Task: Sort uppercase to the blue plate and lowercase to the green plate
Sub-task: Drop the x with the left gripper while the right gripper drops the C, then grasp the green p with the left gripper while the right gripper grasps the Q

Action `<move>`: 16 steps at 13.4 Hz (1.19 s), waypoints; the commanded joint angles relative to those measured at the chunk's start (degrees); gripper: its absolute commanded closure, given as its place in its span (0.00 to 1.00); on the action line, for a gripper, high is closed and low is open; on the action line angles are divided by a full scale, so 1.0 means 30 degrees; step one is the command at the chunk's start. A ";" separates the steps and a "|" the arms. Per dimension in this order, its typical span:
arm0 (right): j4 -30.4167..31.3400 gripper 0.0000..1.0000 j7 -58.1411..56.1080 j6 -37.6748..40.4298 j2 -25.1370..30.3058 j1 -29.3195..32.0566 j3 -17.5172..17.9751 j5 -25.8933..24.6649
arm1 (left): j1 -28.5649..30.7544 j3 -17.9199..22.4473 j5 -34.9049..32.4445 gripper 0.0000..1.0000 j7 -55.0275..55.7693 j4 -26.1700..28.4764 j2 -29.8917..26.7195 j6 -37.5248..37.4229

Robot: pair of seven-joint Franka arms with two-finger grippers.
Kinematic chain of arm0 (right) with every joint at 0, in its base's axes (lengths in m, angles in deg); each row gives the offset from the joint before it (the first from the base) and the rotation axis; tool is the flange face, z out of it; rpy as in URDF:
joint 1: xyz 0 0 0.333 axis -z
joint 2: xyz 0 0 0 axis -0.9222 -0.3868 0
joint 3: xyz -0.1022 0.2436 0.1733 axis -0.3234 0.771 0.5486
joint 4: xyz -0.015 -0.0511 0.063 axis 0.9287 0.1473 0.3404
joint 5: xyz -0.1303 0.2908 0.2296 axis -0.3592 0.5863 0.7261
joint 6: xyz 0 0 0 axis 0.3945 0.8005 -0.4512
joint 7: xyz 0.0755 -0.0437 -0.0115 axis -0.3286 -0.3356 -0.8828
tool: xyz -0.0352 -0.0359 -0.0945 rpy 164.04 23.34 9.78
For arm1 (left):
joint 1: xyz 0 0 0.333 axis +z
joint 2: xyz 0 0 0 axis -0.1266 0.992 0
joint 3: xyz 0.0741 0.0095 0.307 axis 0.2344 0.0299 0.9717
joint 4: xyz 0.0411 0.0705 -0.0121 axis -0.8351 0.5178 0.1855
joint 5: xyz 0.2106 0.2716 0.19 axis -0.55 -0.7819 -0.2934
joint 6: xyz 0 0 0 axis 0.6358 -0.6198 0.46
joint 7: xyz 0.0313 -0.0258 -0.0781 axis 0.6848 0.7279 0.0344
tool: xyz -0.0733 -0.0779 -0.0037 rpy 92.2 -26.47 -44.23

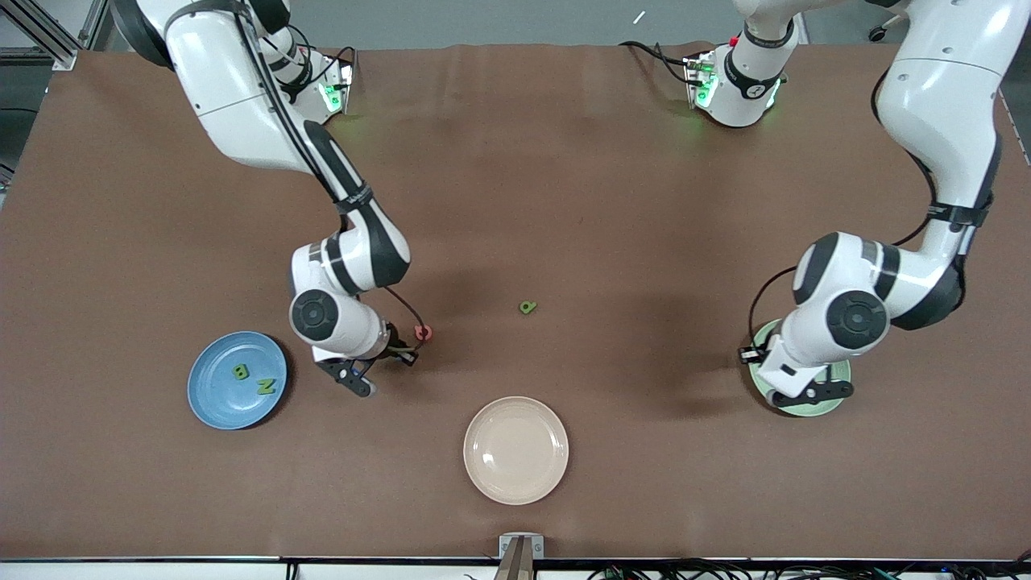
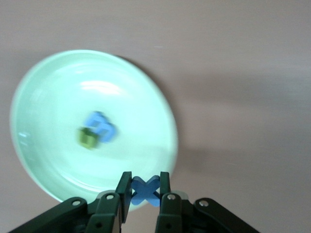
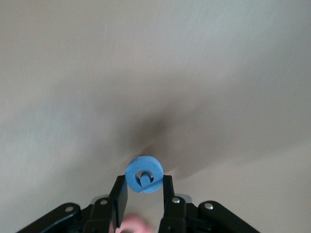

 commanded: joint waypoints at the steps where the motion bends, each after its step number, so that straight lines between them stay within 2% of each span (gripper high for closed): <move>1: -0.2097 0.80 -0.4916 0.3261 0.0312 0.3012 0.0125 -0.0273 | 0.1070 -0.0259 -0.1165 0.99 -0.0610 0.0645 0.0401 0.1090; 2: -0.2538 0.80 -0.6937 0.3764 0.0312 0.3891 0.0125 -0.0302 | 0.1393 -0.0259 -0.1167 0.93 -0.1017 0.0676 0.0576 0.1297; 3: -0.2630 0.80 -0.8755 0.3943 0.0312 0.4625 0.0067 -0.0360 | 0.1512 -0.0259 -0.1167 0.61 -0.1718 0.0676 0.0607 0.1328; 4: -0.2631 0.80 -1.0426 0.3974 0.0370 0.5271 0.0037 -0.0390 | 0.1572 -0.0259 -0.1138 0.21 -0.1899 0.0647 0.0578 0.1328; 5: -0.2602 0.80 -1.1545 0.4032 0.0399 0.5799 0.0037 -0.0883 | 0.1630 -0.0288 -0.1079 0.00 -0.1929 0.0676 0.0491 0.1299; 7: -0.2601 0.79 -1.3188 0.4033 0.0341 0.6912 0.0066 -0.1997 | 0.1573 -0.0376 -0.1079 0.00 -0.1988 0.0734 0.0344 0.1299; 10: -0.2425 0.71 -1.5362 0.3917 0.0166 0.7794 0.0037 -0.2642 | 0.1514 -0.2012 -0.0874 0.01 -0.1230 0.0792 0.0082 0.1123; 11: -0.2426 0.63 -1.5365 0.3741 0.0078 0.7942 0.0037 -0.3429 | 0.1427 -0.2626 -0.0845 0.01 -0.0501 0.0822 0.0109 0.1094; 13: -0.2455 0.54 -1.5394 0.3186 0.0048 0.7827 0.0037 -0.4080 | 0.0815 -0.3857 -0.0844 0.01 0.1982 0.0822 0.0226 0.1094; 14: -0.2484 0.37 -1.5394 0.2719 0.0048 0.7797 0.0037 -0.4082 | -0.0205 -0.3950 -0.0844 0.01 0.3794 0.0793 0.0256 0.1094; 16: -0.2484 0.23 -1.5132 0.2072 0.0048 0.7448 0.0066 -0.3965 | -0.2634 -0.3892 -0.1048 0.01 0.7048 0.0327 0.0605 0.1181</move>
